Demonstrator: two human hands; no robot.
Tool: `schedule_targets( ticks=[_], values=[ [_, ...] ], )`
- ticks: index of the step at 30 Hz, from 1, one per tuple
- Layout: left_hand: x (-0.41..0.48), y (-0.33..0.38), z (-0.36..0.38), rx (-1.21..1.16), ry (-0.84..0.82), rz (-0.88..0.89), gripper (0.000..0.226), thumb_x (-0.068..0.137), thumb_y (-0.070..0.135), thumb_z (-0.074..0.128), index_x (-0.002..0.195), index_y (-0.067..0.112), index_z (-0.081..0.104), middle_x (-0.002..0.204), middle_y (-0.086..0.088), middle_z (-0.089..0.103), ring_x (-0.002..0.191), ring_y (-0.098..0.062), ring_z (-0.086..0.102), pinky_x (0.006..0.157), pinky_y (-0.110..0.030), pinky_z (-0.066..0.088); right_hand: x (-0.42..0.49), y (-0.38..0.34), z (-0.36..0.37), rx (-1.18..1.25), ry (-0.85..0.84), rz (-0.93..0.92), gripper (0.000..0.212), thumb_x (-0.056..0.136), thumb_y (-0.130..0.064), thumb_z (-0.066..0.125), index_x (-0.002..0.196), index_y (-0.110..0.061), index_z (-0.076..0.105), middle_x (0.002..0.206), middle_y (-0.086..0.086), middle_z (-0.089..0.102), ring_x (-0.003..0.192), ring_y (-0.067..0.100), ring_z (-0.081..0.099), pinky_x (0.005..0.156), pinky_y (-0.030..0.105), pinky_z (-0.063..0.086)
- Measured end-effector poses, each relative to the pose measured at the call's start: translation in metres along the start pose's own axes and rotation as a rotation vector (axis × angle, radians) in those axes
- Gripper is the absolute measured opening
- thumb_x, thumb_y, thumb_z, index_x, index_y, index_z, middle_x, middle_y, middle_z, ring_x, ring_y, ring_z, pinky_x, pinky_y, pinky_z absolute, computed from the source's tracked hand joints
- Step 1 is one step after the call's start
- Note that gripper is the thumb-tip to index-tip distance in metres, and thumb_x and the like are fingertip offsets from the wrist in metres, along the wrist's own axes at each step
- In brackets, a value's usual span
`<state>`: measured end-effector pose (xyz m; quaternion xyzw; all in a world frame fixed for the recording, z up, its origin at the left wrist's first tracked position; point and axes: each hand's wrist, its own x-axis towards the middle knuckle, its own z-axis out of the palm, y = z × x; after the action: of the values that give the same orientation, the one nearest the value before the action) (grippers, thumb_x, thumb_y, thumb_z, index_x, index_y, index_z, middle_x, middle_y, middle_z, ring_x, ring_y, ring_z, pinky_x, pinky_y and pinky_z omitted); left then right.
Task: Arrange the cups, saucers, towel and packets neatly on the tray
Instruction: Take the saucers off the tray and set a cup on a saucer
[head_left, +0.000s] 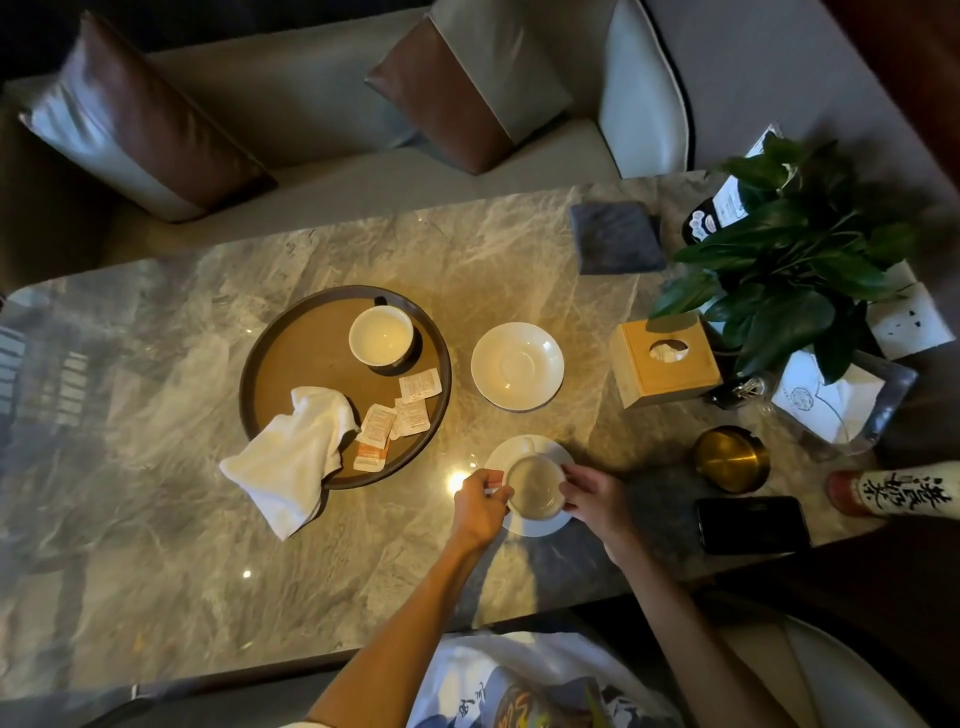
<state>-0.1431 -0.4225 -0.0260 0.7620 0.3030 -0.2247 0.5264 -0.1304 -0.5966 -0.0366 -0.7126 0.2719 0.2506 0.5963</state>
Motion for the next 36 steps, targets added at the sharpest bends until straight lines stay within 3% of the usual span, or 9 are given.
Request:
schedule_targets(
  ticks=[7, 17, 20, 26, 28, 30, 33, 36],
  values=[
    [-0.002, -0.002, -0.001, -0.030, 0.001, -0.006, 0.022, 0.089, 0.008, 0.065, 0.110, 0.001, 0.064, 0.109, -0.016, 0.065, 0.103, -0.033, 0.064, 0.091, -0.051, 0.056, 0.001, 0.006, 0.001, -0.012, 0.004, 0.000, 0.040, 0.090, -0.001, 0.065, 0.129, -0.004, 0.060, 0.095, -0.012, 0.067, 0.088, 0.007, 0.065, 0.072, 0.026, 0.058],
    [-0.003, 0.003, -0.004, -0.056, -0.032, -0.032, 0.023, 0.090, 0.003, 0.064, 0.112, -0.001, 0.060, 0.114, -0.022, 0.061, 0.105, -0.036, 0.062, 0.088, -0.049, 0.058, 0.002, 0.000, -0.003, 0.016, -0.040, 0.036, 0.040, 0.090, -0.001, 0.065, 0.129, -0.004, 0.060, 0.114, 0.009, 0.067, 0.096, 0.018, 0.064, 0.076, 0.031, 0.058],
    [-0.002, 0.006, -0.005, -0.056, -0.041, -0.045, 0.021, 0.089, 0.002, 0.064, 0.110, 0.000, 0.061, 0.114, -0.021, 0.060, 0.108, -0.037, 0.061, 0.089, -0.049, 0.058, 0.000, -0.002, -0.002, 0.004, -0.038, 0.033, 0.040, 0.091, -0.001, 0.064, 0.130, -0.003, 0.059, 0.110, 0.005, 0.066, 0.097, 0.018, 0.063, 0.077, 0.031, 0.058],
    [-0.004, 0.011, -0.006, -0.069, -0.065, -0.063, 0.017, 0.091, 0.000, 0.062, 0.107, 0.004, 0.059, 0.117, -0.020, 0.058, 0.110, -0.037, 0.060, 0.088, -0.041, 0.059, -0.002, -0.003, -0.001, -0.046, -0.020, 0.020, 0.038, 0.091, -0.003, 0.064, 0.129, -0.005, 0.060, 0.109, 0.004, 0.066, 0.104, 0.024, 0.064, 0.087, 0.043, 0.058],
    [-0.004, 0.011, -0.007, -0.062, -0.067, -0.067, 0.020, 0.091, 0.001, 0.061, 0.111, 0.001, 0.058, 0.118, -0.019, 0.057, 0.110, -0.036, 0.060, 0.088, -0.041, 0.059, -0.002, -0.003, 0.000, -0.067, -0.020, 0.017, 0.037, 0.092, -0.003, 0.063, 0.129, -0.005, 0.060, 0.111, 0.006, 0.066, 0.104, 0.025, 0.064, 0.085, 0.040, 0.059],
    [-0.003, 0.010, -0.007, -0.053, -0.068, -0.076, 0.022, 0.091, 0.002, 0.061, 0.113, 0.000, 0.059, 0.114, -0.018, 0.057, 0.103, -0.033, 0.062, 0.088, -0.043, 0.059, -0.002, -0.005, 0.001, -0.103, -0.007, 0.013, 0.036, 0.091, -0.004, 0.064, 0.127, -0.006, 0.061, 0.115, 0.008, 0.067, 0.099, 0.022, 0.064, 0.083, 0.038, 0.059],
    [-0.002, 0.011, -0.009, -0.028, -0.094, -0.105, 0.025, 0.091, 0.009, 0.063, 0.115, 0.004, 0.058, 0.099, -0.012, 0.060, 0.084, -0.024, 0.061, 0.088, -0.047, 0.058, -0.002, -0.007, -0.002, -0.183, -0.016, 0.003, 0.035, 0.092, -0.012, 0.065, 0.126, -0.009, 0.063, 0.118, 0.007, 0.068, 0.106, 0.025, 0.064, 0.092, 0.047, 0.056],
    [-0.001, 0.018, -0.021, 0.048, -0.104, -0.086, 0.031, 0.094, 0.026, 0.063, 0.119, 0.010, 0.054, 0.094, -0.008, 0.063, 0.089, -0.027, 0.063, 0.091, -0.044, 0.055, -0.003, -0.018, -0.007, -0.185, 0.059, -0.021, 0.034, 0.089, -0.017, 0.069, 0.122, -0.007, 0.065, 0.107, 0.003, 0.068, 0.107, 0.028, 0.065, 0.093, 0.049, 0.055]
  ],
)
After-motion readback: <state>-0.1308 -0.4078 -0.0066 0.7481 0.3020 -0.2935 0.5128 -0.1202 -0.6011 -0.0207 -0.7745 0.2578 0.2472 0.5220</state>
